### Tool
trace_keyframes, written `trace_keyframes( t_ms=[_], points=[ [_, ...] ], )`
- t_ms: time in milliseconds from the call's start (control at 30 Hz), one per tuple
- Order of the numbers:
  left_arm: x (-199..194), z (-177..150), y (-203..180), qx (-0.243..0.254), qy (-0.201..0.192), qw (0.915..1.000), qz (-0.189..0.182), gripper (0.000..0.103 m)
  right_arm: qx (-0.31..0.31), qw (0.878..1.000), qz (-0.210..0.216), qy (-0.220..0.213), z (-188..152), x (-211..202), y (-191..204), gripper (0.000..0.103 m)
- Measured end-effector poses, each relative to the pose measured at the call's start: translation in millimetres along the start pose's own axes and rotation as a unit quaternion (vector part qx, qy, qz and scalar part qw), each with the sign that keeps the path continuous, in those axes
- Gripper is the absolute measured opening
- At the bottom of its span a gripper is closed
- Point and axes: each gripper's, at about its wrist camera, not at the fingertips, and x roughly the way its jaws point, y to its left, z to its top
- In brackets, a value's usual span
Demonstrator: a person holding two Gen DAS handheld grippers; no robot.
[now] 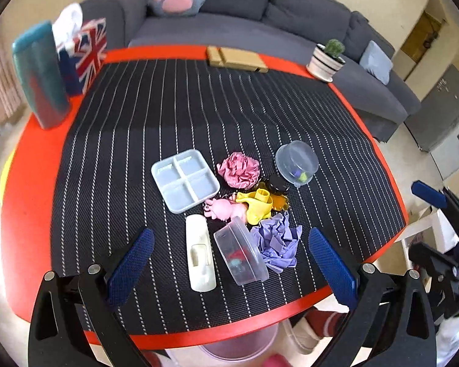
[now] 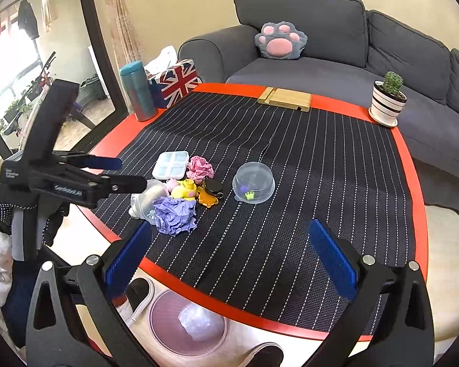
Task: Collect trash
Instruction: 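Grasp the clear plastic box with the left gripper while the right gripper approaches the purple paper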
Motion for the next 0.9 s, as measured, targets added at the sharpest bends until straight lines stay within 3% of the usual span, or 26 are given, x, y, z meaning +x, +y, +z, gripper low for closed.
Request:
trace_keyframes(
  t_ms=[233, 433, 700, 900],
  points=[
    [18, 1, 4, -0.032, 0.041, 0.9984, -0.022, 0.094, 0.002, 1.000, 0.001, -0.003, 0, -3, -2, 0.100],
    [23, 0, 3, -0.034, 0.057, 0.9975, -0.023, 0.059, 0.004, 1.000, 0.002, -0.005, 0, -5, -4, 0.100],
    [21, 1, 5, -0.031, 0.050, 0.9982, -0.017, 0.024, 0.002, 1.000, 0.002, -0.003, 0, -3, -2, 0.100],
    [12, 2, 1, -0.017, 0.029, 0.9991, -0.024, 0.024, 0.001, 1.000, 0.003, -0.001, 0, -1, 0, 0.100]
  ],
)
